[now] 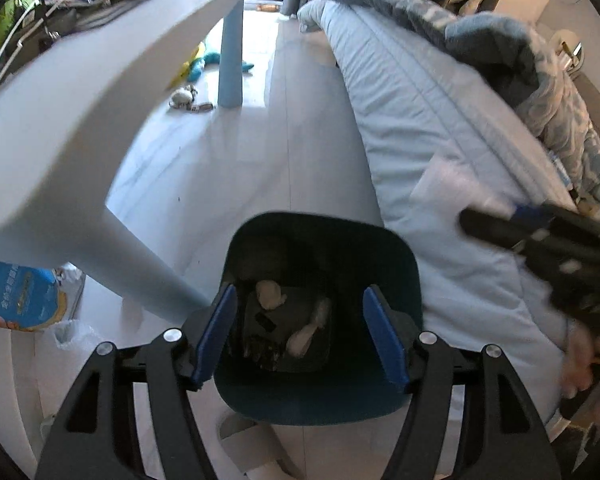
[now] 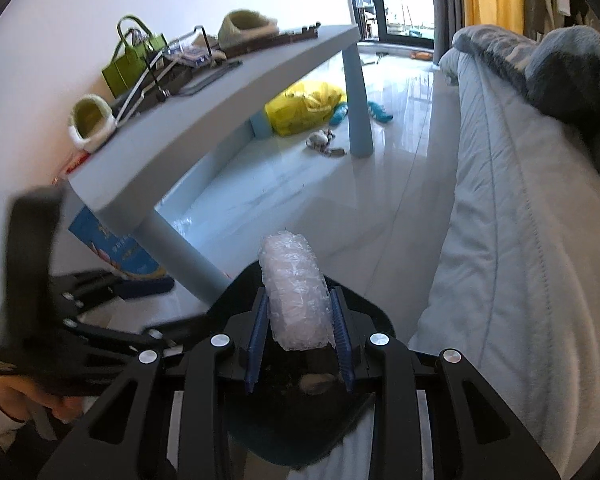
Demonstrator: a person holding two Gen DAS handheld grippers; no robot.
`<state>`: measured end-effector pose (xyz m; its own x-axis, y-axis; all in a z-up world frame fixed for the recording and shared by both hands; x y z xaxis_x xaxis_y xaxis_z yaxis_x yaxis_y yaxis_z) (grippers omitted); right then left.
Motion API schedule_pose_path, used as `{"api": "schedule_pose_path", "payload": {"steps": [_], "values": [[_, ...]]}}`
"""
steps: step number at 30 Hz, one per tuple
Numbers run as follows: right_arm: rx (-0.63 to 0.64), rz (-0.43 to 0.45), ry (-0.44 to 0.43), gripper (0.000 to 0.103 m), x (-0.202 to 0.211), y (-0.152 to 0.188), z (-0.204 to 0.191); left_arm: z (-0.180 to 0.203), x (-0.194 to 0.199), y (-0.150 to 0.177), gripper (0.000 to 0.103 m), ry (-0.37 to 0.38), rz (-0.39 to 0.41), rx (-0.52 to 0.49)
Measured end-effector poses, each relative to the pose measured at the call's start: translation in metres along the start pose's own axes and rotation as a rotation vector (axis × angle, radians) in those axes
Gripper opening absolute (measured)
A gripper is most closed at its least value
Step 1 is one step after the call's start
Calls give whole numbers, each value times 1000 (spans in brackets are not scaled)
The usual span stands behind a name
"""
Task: Collect trash
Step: 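Carry the bubble wrap and white tissue in both grippers over the green bin, then open the left gripper over the bin while the right releases the bubble wrap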
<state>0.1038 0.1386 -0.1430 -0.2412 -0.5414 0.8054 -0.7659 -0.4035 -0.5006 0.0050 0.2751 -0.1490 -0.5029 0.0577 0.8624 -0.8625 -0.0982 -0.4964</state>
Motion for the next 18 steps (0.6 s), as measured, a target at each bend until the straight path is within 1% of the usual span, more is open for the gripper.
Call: {"api": "schedule_pose_path", "payload": {"steps": [5,9,14,15,18], "values": [[-6,-50,28,31,-17,6,2,-3,22,-9,68,3,85,4],[-8,-91,41,31,-30,12,2,-3,40,-17,63,5,145,15],[12,-138,66,31,-46,23,0,-3,55,-24,57,5,193,29],[15,-145,68,31,-49,24,-2,-3,58,-25,55,5,200,30],[30,-177,74,31,-59,32,-4,-3,65,-29,52,1,216,26]]}}
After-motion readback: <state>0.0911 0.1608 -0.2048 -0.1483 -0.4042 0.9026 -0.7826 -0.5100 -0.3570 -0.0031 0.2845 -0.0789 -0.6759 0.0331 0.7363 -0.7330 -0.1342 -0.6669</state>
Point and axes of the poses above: each gripper's, at about its wrist camera, not at the fingertips, and x roughly against the way its jaws point, z to its right, y to its underside, the point moved 3 cm from there along -x, roughly the way its jaws point, and after that the axes turned 13 degrees about -x, right-handed, at the moved point
